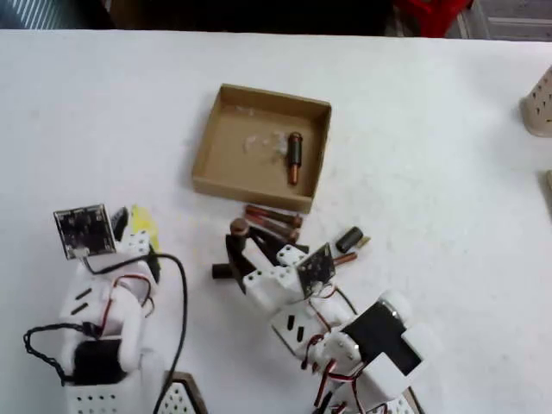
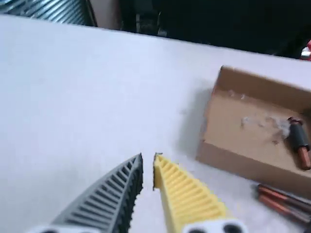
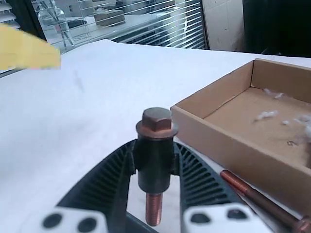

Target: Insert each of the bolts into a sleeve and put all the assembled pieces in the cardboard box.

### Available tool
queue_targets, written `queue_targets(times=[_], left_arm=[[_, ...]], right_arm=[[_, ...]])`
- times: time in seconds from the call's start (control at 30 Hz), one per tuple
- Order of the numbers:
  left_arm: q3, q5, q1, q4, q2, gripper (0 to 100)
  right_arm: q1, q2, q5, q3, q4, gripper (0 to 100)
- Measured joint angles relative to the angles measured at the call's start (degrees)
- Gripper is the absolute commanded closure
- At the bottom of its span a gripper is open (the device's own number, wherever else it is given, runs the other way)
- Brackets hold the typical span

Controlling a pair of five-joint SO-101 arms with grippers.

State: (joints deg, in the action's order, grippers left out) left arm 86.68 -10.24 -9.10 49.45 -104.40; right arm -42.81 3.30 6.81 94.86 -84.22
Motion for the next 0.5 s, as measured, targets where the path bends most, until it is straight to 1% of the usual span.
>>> queue_targets(times=[0.1, 0.2, 0.27, 0.33, 0.5], left_arm=[[5.5, 0.0, -4.1, 0.0, 0.0, 98], [9.9, -0.1, -5.2, 0.0, 0.0, 98], [10.3, -0.1, -5.5, 0.7, -0.1, 98], [10.3, -0.1, -5.6, 2.4, 0.0, 97], [10.3, -0.1, -5.6, 9.6, 0.0, 97]], right_arm=[[0.0, 0.0, 0.0, 0.0, 0.0, 98.2], [0.0, 0.0, 0.0, 0.0, 0.0, 98.2], [0.0, 0.0, 0.0, 0.0, 0.0, 98.2], [0.0, 0.0, 0.0, 0.0, 0.0, 98.2], [0.2, 0.0, 0.0, 0.0, 0.0, 98.2]])
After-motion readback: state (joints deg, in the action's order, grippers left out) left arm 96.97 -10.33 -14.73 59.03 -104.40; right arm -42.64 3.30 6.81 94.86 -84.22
